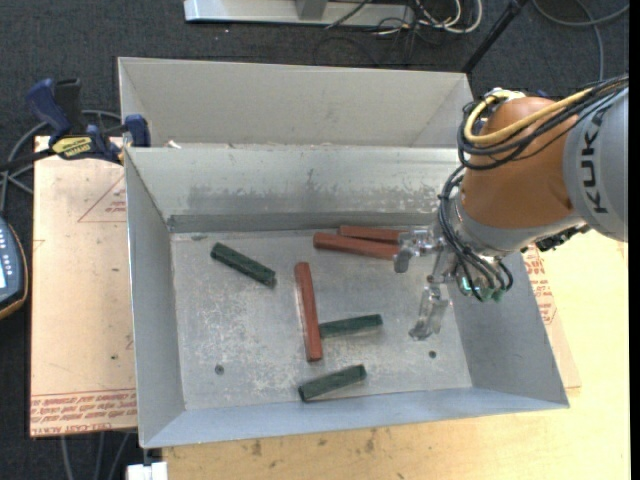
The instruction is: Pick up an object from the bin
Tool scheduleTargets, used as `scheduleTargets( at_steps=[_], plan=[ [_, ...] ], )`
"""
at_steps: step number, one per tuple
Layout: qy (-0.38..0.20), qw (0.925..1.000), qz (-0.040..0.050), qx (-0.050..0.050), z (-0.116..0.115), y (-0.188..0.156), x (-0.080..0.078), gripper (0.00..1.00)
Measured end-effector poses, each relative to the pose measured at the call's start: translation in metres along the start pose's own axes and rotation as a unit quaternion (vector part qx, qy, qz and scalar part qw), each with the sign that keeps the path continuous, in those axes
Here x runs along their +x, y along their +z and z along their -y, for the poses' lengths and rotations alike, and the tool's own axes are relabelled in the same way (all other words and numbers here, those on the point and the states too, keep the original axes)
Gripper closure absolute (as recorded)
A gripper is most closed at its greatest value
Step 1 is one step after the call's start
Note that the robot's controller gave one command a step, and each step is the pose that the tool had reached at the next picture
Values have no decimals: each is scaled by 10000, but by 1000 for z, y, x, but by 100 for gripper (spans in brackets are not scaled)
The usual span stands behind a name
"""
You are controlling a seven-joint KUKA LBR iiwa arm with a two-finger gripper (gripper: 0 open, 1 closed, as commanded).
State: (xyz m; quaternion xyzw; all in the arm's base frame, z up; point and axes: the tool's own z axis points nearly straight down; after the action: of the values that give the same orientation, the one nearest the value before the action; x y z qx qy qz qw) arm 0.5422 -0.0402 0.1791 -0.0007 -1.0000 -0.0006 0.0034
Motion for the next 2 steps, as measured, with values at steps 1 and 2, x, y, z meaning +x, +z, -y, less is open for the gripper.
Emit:
scheduleTargets(
  at_steps=[1,2],
  plan=[
    [588,9983,0,-6,-17,113,26,0],
    [584,9983,46,-1,-16,109,23,100]
  ],
)
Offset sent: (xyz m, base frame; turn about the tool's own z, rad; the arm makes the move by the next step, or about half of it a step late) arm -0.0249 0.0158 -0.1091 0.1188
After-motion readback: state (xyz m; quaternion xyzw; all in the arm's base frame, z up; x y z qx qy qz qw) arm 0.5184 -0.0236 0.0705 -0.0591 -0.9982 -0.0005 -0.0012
